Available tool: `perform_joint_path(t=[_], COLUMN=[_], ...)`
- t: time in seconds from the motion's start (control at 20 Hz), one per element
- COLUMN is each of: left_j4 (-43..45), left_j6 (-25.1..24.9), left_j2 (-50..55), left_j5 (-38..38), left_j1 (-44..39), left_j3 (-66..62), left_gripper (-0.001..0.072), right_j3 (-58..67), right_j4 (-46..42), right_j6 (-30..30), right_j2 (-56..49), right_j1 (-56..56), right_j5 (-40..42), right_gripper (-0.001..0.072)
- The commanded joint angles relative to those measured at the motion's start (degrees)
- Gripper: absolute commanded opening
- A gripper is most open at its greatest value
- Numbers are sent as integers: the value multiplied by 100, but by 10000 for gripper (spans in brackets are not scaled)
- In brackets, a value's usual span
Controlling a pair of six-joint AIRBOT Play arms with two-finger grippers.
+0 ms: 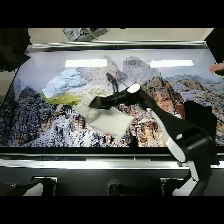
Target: Fold the shirts.
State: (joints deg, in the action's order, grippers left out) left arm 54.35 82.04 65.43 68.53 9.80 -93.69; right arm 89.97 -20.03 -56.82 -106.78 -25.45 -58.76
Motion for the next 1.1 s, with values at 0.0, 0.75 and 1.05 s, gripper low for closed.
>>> perform_joint_path(t=[0.0,0.75,1.05], left_j4=[59,612,612], left_j6=[-107,-562,-579], left_j2=[-131,-131,-131], left_j5=[83,0,-28], left_j1=[90,94,94], left_j3=[356,1137,1137], left_gripper=[26,27,28], right_j3=[96,-4437,-4723], right_j4=[433,-1440,588], right_j6=[481,-654,13], right_j2=[-181,2404,2037], right_j1=[-72,1934,999], right_j5=[168,236,1788], right_gripper=[627,622,443])
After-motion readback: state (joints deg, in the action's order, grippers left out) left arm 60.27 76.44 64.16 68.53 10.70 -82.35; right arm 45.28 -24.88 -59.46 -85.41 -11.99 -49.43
